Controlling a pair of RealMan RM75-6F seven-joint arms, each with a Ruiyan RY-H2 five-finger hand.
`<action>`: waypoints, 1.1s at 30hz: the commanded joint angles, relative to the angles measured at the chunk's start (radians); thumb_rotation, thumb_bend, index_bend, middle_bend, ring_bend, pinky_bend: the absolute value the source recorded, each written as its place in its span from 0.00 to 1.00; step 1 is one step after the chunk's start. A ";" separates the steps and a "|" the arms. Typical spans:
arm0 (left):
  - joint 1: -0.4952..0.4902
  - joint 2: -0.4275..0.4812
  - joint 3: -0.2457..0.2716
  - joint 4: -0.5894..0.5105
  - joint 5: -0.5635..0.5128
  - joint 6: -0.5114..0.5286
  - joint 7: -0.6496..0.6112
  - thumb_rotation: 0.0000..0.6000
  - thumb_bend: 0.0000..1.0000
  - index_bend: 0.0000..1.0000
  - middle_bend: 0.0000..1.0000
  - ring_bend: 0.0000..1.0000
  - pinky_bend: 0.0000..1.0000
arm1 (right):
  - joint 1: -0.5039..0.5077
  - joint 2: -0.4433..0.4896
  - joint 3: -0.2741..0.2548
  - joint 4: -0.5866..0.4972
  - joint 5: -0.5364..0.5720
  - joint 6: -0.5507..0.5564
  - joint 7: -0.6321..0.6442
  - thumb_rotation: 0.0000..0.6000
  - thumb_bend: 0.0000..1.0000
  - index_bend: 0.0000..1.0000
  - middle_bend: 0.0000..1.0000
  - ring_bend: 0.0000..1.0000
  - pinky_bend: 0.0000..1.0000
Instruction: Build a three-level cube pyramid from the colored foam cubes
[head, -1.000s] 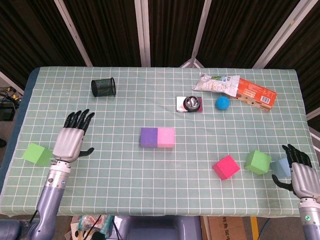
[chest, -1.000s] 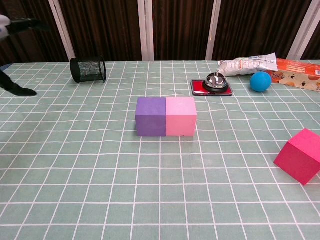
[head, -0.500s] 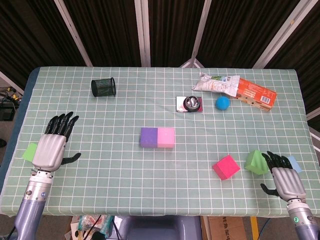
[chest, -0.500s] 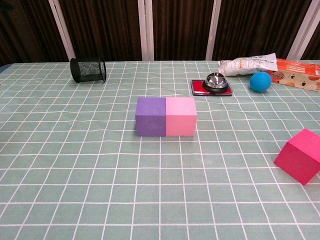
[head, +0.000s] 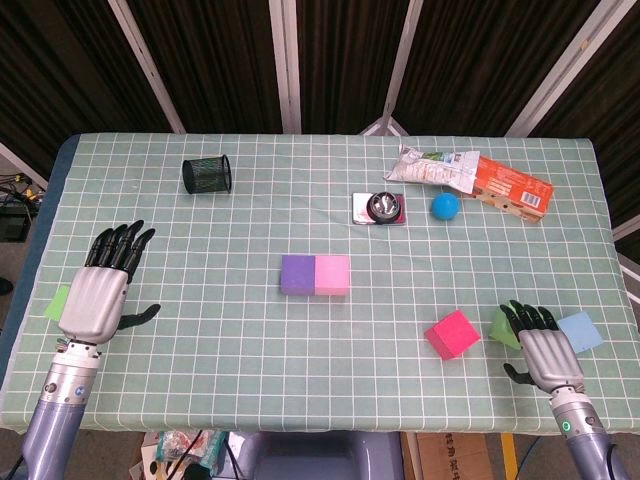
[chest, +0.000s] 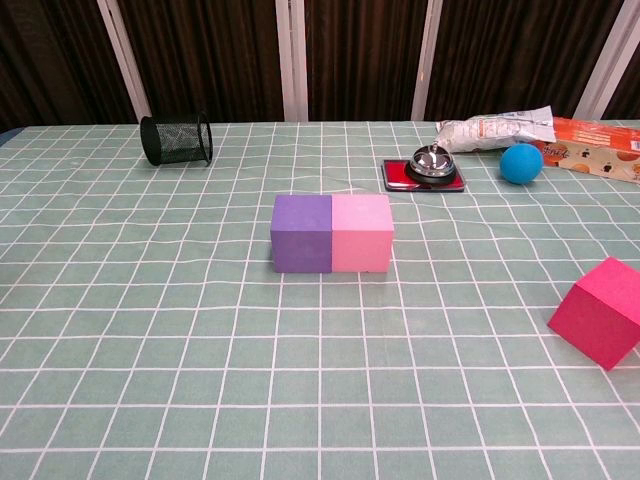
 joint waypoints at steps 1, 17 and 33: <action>0.006 0.006 -0.012 -0.002 -0.003 -0.004 -0.006 1.00 0.13 0.00 0.00 0.00 0.00 | 0.004 -0.010 -0.008 0.000 -0.001 -0.004 -0.016 1.00 0.32 0.00 0.00 0.00 0.00; 0.040 0.019 -0.060 -0.005 0.000 -0.031 -0.022 1.00 0.13 0.00 0.00 0.00 0.00 | 0.037 -0.113 -0.008 0.090 -0.099 0.019 0.022 1.00 0.25 0.00 0.00 0.00 0.00; 0.063 0.016 -0.092 -0.011 0.006 -0.058 -0.022 1.00 0.13 0.00 0.00 0.00 0.00 | 0.093 -0.226 0.022 0.141 -0.118 -0.007 0.046 1.00 0.25 0.00 0.00 0.00 0.00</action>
